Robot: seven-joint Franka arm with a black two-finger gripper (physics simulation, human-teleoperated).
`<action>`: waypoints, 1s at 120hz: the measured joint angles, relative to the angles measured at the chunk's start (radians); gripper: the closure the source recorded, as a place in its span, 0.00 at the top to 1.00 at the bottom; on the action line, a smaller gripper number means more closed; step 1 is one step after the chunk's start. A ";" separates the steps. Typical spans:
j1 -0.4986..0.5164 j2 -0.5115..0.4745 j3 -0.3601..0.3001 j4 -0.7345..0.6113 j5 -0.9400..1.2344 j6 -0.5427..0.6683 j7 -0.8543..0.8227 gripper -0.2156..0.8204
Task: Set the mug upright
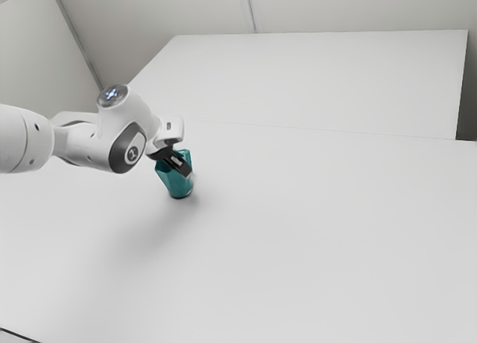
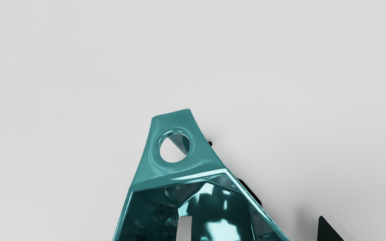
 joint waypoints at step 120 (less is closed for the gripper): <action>-0.409 -0.072 0.316 0.576 -0.144 -0.876 -0.132 0.76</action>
